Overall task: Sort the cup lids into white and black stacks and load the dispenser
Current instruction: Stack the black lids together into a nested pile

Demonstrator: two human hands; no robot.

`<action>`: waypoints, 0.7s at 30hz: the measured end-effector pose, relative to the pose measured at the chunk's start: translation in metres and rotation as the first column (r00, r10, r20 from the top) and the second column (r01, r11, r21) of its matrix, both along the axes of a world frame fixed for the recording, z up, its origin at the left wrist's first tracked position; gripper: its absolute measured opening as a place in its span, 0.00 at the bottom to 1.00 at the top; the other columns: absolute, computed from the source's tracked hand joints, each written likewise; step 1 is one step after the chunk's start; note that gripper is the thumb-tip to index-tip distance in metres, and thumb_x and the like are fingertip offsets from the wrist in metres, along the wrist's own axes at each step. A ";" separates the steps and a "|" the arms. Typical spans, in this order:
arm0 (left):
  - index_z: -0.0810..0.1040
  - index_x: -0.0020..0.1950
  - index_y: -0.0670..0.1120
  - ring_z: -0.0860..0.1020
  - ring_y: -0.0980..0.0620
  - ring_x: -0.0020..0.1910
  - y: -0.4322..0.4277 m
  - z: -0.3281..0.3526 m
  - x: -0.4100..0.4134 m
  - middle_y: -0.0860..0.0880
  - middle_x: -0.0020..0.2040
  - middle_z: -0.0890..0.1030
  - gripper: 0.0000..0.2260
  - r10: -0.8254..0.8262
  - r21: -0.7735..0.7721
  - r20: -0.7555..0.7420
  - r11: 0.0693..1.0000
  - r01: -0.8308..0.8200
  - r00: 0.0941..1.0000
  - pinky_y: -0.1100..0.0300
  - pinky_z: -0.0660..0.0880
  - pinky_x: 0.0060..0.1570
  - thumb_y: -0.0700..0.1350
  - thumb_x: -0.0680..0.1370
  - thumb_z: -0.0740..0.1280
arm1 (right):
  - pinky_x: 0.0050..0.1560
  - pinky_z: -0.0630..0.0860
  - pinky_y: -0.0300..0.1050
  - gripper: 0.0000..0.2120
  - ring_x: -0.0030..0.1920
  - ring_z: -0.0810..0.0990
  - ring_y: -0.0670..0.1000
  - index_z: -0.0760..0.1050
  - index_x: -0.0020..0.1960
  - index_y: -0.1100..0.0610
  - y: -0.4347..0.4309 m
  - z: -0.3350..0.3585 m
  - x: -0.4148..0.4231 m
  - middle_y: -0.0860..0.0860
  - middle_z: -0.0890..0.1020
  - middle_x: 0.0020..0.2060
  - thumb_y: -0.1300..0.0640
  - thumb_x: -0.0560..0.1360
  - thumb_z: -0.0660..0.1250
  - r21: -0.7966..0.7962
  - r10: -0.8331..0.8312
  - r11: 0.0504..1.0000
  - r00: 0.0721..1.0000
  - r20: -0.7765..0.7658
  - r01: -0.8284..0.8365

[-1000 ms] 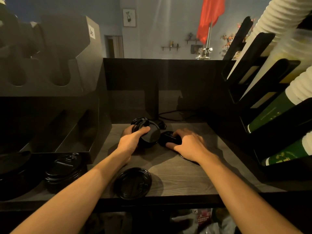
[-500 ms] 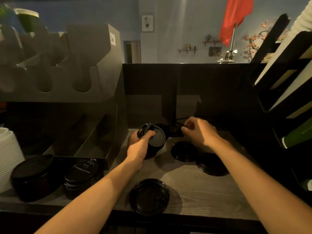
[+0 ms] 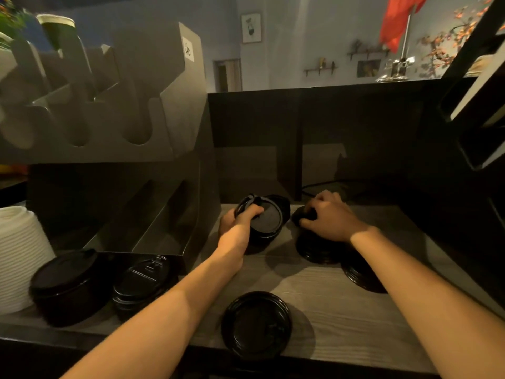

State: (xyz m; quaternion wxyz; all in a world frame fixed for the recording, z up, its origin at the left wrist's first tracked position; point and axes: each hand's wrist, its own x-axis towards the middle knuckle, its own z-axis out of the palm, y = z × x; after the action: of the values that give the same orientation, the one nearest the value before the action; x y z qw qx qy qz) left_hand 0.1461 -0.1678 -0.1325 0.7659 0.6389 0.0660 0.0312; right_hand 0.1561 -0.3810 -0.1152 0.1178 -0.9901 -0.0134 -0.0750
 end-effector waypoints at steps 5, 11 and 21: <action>0.82 0.58 0.46 0.83 0.46 0.47 0.000 0.001 -0.003 0.45 0.48 0.85 0.14 -0.023 -0.008 0.027 1.000 0.023 0.999 0.56 0.79 0.41 0.46 0.74 0.75 | 0.58 0.77 0.53 0.24 0.56 0.79 0.55 0.71 0.61 0.53 0.000 -0.001 -0.001 0.55 0.78 0.59 0.42 0.73 0.74 0.235 -0.065 0.968 0.994 -0.091 0.085; 0.81 0.51 0.50 0.82 0.49 0.50 0.002 0.003 -0.006 0.46 0.51 0.85 0.07 -0.046 0.035 0.069 0.998 0.044 0.997 0.53 0.81 0.49 0.46 0.75 0.75 | 0.68 0.72 0.56 0.41 0.69 0.72 0.61 0.65 0.77 0.49 0.000 0.001 -0.001 0.58 0.67 0.73 0.34 0.70 0.72 0.451 -0.206 0.876 0.978 0.027 0.172; 0.74 0.72 0.49 0.77 0.48 0.66 0.001 0.003 -0.010 0.48 0.66 0.80 0.41 -0.080 0.116 0.199 0.992 0.058 0.977 0.46 0.74 0.69 0.63 0.63 0.78 | 0.57 0.76 0.55 0.26 0.55 0.77 0.53 0.73 0.59 0.48 0.013 0.022 -0.018 0.49 0.77 0.54 0.30 0.71 0.68 0.888 -0.045 0.450 0.996 -0.081 0.092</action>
State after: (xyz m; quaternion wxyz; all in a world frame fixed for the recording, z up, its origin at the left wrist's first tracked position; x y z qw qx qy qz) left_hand 0.1364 -0.1667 -0.1295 0.7330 0.6753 -0.0368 0.0733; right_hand 0.1382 -0.3675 -0.0931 0.6154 -0.7832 0.0703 -0.0532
